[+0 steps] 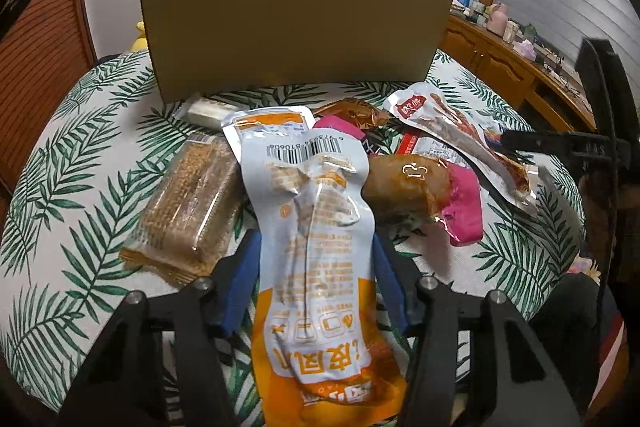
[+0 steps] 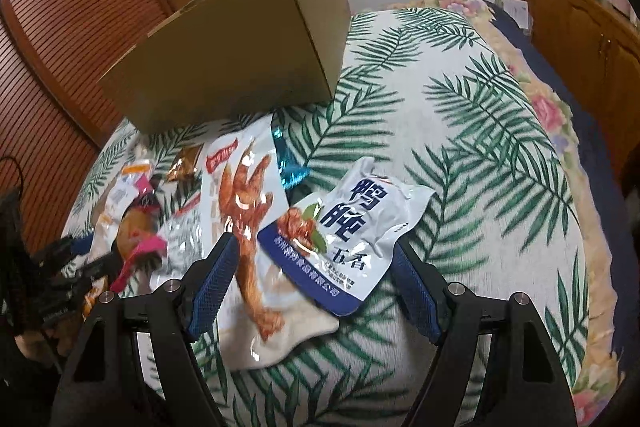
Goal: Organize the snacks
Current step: 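Lower left tool onto orange-white sausage pack while right tool reaches white duck-neck pouch, then grasp and lift sausage pack with left tool while right tool lifts duck-neck pouch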
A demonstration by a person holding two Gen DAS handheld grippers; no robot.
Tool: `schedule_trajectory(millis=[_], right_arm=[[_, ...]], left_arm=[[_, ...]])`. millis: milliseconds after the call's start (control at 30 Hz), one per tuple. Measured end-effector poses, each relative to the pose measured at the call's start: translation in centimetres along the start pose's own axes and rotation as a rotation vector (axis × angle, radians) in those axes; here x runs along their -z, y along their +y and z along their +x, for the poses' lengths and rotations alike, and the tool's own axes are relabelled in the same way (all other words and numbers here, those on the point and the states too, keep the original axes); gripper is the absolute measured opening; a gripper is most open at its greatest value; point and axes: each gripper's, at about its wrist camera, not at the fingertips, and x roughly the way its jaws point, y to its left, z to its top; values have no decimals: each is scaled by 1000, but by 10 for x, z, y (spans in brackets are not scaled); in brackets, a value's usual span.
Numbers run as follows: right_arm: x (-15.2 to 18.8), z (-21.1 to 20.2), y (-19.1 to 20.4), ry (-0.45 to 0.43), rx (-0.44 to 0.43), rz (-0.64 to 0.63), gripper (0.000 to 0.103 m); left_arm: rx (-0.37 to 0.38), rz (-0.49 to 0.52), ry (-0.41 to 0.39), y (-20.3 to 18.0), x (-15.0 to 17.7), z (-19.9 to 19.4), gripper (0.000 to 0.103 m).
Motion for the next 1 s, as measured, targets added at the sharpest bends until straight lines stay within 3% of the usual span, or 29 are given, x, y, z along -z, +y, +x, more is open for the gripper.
schedule_trajectory(millis=[133, 600, 1000], right_arm=[[-13, 5, -2, -9, 52, 10, 68], [-30, 34, 6, 22, 249, -136, 63], [-26, 30, -2, 27, 236, -148, 62]], left_arm=[[9, -14, -8, 3, 0, -1, 51], [12, -20, -19, 2, 3, -5, 51], [25, -57, -63, 9, 2, -18, 50]])
